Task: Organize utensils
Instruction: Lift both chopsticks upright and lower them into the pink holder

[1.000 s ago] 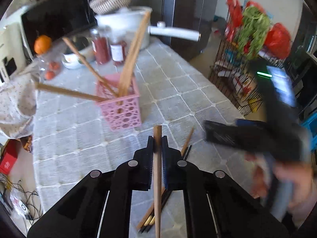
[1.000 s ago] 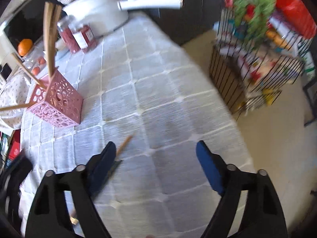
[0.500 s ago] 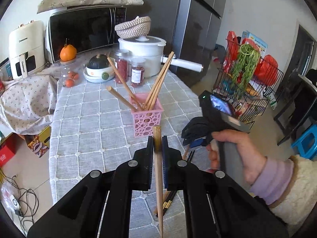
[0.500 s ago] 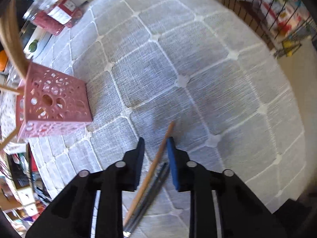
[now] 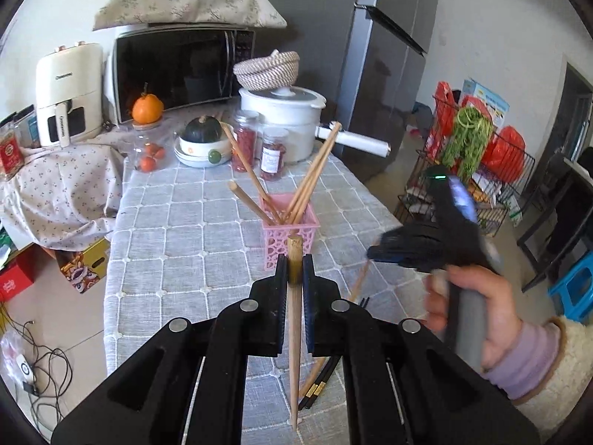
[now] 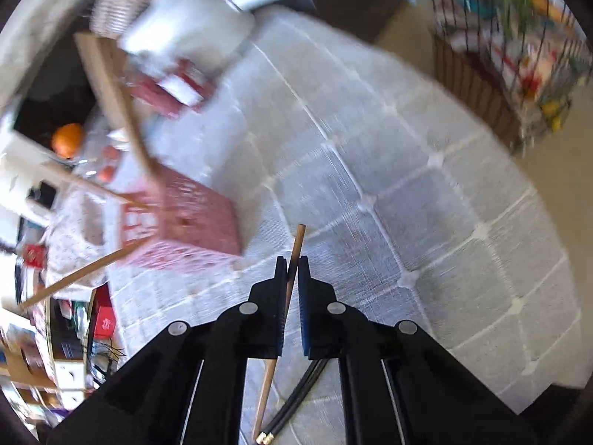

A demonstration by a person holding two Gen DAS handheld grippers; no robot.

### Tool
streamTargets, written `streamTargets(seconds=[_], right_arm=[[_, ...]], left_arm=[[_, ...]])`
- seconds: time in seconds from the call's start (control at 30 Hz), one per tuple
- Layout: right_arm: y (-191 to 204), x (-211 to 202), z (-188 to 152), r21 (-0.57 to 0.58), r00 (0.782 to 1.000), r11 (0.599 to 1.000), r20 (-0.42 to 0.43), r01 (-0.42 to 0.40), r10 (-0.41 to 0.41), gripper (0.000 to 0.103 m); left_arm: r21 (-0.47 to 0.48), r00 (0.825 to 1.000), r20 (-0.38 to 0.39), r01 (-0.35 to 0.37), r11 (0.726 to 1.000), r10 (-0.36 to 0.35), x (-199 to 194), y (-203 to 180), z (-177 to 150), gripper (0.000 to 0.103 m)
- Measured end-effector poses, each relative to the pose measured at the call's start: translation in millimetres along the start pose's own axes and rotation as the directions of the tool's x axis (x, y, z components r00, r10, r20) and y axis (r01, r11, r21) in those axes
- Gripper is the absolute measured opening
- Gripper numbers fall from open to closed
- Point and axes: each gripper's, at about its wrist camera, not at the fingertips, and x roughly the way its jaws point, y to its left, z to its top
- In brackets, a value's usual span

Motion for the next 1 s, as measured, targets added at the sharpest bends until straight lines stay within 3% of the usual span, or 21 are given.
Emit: streamTargets(seconds=[0.2, 0.4, 0.6, 1.0], right_arm=[[12.3, -69.3, -19.0, -0.135, 0.988, 0.988, 0.124, -0.07, 0.087, 0.006], [18.1, -119.4, -26.5, -0.214, 0.977, 0.973, 0.167, -0.092, 0.13, 0.005], [25.9, -163.9, -19.4, -0.267, 0.962, 0.958, 0.218, -0.101, 0.163, 0.005], [53.0, -216.9, 10.5, -0.342, 0.927, 0.936, 0.315, -0.088, 0.203, 0.005]], left_arm=[[-0.064, 0.998, 0.063, -0.014, 0.998, 0.018, -21.7, 5.6, 11.6, 0.007], [-0.069, 0.995, 0.097, 0.002, 0.998, 0.005, -37.9, -7.4, 29.7, 0.007], [-0.08, 0.993, 0.117, 0.022, 0.997, -0.012, -48.8, -16.4, 51.7, 0.007], [-0.116, 0.98, 0.196, -0.019, 0.993, 0.041, -52.7, -21.7, 105.3, 0.007]])
